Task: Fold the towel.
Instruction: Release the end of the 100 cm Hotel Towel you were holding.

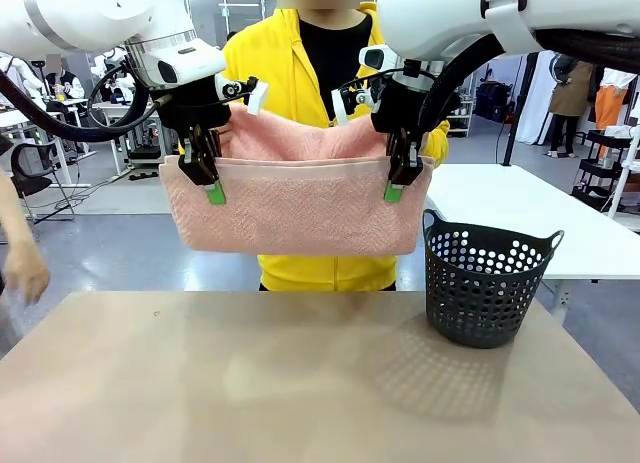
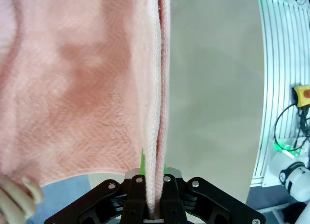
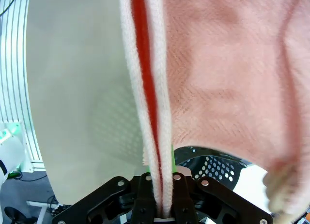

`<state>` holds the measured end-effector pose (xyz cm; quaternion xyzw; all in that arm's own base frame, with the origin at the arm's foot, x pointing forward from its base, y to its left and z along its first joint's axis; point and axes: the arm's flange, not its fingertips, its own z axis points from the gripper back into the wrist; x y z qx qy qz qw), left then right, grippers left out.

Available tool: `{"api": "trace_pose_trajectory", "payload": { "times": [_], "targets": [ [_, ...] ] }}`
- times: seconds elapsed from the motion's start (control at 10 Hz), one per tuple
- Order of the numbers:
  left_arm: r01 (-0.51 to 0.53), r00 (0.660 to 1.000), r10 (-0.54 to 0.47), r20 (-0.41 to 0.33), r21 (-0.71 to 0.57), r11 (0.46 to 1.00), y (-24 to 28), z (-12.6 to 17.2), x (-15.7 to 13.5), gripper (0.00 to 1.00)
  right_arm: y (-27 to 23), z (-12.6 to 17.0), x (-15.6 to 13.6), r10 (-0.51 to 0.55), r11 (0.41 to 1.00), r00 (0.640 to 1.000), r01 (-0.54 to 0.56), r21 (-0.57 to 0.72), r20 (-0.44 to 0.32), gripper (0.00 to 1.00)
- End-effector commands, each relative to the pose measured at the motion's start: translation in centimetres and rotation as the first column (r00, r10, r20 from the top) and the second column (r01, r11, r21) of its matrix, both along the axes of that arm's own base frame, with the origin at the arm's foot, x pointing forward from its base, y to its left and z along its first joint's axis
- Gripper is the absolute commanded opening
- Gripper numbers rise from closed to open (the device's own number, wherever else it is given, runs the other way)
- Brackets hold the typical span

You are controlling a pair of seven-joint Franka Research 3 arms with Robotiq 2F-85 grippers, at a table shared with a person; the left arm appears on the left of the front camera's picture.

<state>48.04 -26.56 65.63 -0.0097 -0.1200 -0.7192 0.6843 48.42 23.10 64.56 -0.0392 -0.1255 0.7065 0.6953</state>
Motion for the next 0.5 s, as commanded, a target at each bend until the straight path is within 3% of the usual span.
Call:
{"api": "trace_pose_trajectory", "payload": {
  "times": [0.0, 0.4],
  "targets": [
    [-0.001, 1.0, 0.001, 0.009, 0.008, 1.0, 0.08, 0.18, 0.05, 0.0, -0.04, 0.08, 0.0, 0.002, 1.0, 1.0, -0.002, -0.008, 0.005, 0.0],
    [-0.001, 1.0, 0.001, 0.009, 0.008, 1.0, 0.08, 0.18, 0.05, 0.0, -0.04, 0.08, 0.0, 0.002, 1.0, 1.0, -0.002, -0.008, 0.005, 0.0]
  ]
}}
